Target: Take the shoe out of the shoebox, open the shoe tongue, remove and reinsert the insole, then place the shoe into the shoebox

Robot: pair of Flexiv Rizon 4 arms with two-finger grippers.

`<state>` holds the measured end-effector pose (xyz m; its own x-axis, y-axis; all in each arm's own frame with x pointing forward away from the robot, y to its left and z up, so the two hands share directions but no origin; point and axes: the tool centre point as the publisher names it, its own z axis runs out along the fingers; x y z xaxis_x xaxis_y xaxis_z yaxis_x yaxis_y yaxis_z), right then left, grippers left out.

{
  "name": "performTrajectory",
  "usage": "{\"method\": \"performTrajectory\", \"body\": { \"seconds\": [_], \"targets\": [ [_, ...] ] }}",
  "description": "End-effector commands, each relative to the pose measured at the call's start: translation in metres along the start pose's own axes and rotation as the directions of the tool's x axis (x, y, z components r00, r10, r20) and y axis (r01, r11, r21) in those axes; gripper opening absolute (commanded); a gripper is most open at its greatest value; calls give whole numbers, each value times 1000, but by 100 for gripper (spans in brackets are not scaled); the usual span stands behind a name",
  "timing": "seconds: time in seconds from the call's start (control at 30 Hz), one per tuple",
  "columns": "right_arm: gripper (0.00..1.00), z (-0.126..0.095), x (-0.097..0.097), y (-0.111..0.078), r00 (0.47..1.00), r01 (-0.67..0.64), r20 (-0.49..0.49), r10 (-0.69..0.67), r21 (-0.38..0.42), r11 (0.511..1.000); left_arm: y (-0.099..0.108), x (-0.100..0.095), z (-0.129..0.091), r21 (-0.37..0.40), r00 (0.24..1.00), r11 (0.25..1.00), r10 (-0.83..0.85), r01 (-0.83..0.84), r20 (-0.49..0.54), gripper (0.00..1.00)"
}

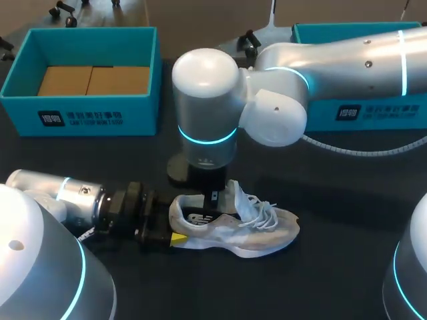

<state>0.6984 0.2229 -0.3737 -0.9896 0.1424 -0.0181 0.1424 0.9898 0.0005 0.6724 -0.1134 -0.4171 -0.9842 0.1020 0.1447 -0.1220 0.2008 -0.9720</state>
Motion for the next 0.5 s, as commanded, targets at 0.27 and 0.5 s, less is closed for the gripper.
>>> {"method": "performTrajectory", "body": {
  "seconds": [0.27, 0.5],
  "targets": [
    [0, 2, -1, -27, 999, -47, -16, 47, -4, 999, 0, 1, 0, 0, 1000, 1000, 1, -1, 3, 0],
    [0, 9, -5, -38, 997, -54, -57, 54, 0, 999, 0, 1, 0, 0, 1000, 1000, 1, -1, 3, 0]
  ]
}}
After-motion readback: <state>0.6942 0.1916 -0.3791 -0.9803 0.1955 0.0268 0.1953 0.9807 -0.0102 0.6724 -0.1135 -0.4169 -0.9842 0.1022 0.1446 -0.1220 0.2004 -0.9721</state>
